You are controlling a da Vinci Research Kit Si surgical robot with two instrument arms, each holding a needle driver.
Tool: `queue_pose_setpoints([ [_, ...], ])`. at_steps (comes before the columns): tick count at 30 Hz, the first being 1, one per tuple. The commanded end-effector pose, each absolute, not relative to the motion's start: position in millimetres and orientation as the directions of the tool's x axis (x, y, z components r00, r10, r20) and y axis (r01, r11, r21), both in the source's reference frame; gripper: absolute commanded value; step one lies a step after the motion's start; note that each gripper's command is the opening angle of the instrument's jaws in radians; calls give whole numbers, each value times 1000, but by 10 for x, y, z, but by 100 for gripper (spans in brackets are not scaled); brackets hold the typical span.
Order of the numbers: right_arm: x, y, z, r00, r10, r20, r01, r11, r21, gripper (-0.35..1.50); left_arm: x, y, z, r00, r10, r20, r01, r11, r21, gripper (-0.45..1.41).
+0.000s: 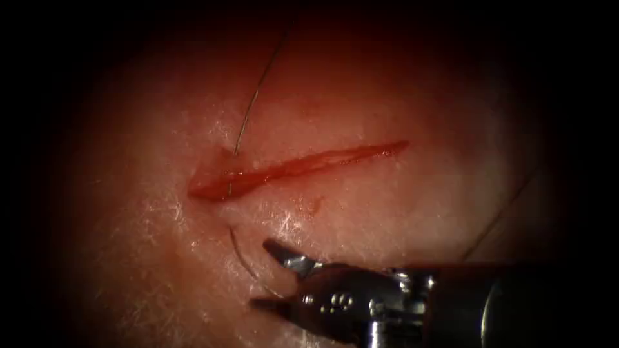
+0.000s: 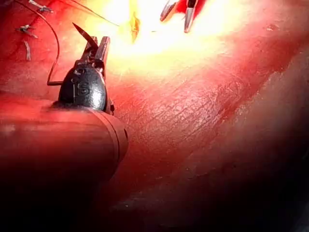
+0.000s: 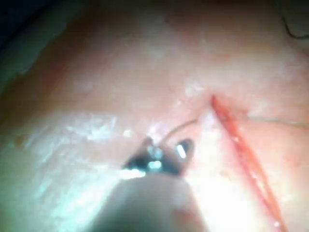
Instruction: Wound Closure
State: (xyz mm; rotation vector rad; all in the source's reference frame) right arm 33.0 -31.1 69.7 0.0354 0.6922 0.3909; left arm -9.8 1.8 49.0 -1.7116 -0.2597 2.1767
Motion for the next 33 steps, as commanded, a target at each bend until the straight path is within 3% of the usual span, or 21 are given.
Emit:
queue_pose_setpoints([
  [1, 342, -318, 702, 701, 378, -604, -343, 922, 178, 106, -103, 14, 498, -200, 387, -900, -160, -919, -360, -45],
  [3, 346, -319, 703, 706, 394, -588, -352, 916, 191, 101, -103, 13, 499, -197, 386, -901, -159, -920, -359, -45],
  [4, 347, -320, 703, 709, 408, -575, -344, 912, 222, 67, -103, 12, 500, -197, 379, -904, -156, -923, -353, -45],
  [6, 346, -322, 703, 711, 415, -568, -318, 910, 266, -18, -104, 11, 501, -200, 378, -904, -154, -923, -352, -45],
  [7, 345, -323, 702, 711, 413, -569, -299, 910, 286, -35, -104, 11, 501, -202, 378, -904, -152, -924, -352, -45],
  [33, 274, -365, 676, 740, 347, -577, -164, 924, 346, -35, -147, 75, 487, -211, 381, -900, -121, -924, -363, -45],
])
